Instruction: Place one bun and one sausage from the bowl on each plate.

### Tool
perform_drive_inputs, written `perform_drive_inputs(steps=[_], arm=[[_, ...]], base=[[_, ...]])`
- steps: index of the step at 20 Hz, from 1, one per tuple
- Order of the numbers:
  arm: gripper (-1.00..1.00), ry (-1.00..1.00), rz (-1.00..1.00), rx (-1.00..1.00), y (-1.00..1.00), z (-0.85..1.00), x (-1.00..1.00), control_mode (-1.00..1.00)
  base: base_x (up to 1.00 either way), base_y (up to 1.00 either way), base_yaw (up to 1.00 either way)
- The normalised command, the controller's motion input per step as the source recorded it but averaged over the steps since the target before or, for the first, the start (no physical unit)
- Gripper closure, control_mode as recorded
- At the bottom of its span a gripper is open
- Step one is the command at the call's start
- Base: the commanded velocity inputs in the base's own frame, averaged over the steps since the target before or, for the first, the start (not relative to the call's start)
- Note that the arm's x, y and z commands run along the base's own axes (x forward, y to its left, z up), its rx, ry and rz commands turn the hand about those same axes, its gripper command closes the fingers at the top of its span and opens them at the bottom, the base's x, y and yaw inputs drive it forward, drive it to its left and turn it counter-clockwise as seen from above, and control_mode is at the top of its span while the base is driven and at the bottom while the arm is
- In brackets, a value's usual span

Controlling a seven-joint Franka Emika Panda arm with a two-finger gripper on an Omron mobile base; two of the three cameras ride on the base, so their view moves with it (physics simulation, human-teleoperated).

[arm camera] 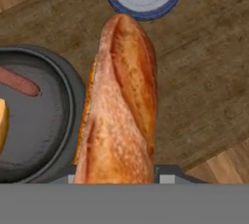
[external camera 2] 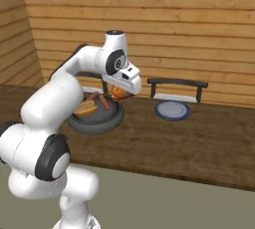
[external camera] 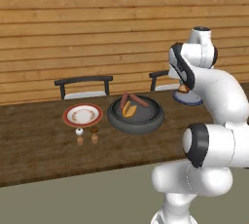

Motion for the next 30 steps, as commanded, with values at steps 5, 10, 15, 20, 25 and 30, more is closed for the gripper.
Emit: perform_drive_inputs(steps=[5, 10, 15, 20, 25, 30], arm=[[1.00, -0.02, 0.04, 0.00, -1.00, 0.00, 0.00, -1.00], [1.00, -0.06, 0.12, 0.00, -0.91, -0.03, 0.00, -1.00], [1.00, -0.12, 0.13, 0.00, -0.72, -0.27, 0.01, -1.00], [1.00, -0.11, 0.07, -0.01, 0.03, -0.35, 0.52, -1.00], [1.00, -0.03, 0.03, -0.04, 0.54, -0.42, 0.67, -1.00], [1.00, 0.09, 0.00, 0.00, 0.05, 0.00, 0.74, -1.00]], base=[[0.00, 0.00, 0.00], [0.00, 0.00, 0.00], [0.00, 0.00, 0.00], [0.00, 0.00, 0.00], [0.00, 0.00, 0.00], [0.00, 0.00, 0.00]])
